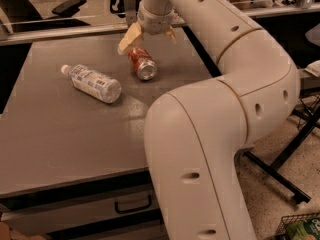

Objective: Place coke can upright

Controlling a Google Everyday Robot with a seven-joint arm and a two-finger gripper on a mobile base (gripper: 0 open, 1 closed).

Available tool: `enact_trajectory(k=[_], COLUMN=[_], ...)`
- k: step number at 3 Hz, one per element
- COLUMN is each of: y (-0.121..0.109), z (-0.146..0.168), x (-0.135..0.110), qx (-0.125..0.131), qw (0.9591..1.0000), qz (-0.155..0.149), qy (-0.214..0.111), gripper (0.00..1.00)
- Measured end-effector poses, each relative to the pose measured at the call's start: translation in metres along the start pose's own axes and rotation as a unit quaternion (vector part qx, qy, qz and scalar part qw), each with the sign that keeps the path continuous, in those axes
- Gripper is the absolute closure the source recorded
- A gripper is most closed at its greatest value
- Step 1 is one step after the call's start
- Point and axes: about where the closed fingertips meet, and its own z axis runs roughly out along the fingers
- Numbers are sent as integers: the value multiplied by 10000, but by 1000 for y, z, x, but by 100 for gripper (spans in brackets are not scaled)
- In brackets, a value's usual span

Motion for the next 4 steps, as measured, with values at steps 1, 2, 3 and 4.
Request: enact_trajectory(k=[1,2,3,4], y=[4,7,9,11], z=[12,20,24,23], x=[0,2,2,-1], qx=[-65,-177,-269,-360], qw=[9998,9993,9988,9985], qz=[-8,-37,-83,-165], qy=[197,339,397,369], gripper=[0,13,37,60])
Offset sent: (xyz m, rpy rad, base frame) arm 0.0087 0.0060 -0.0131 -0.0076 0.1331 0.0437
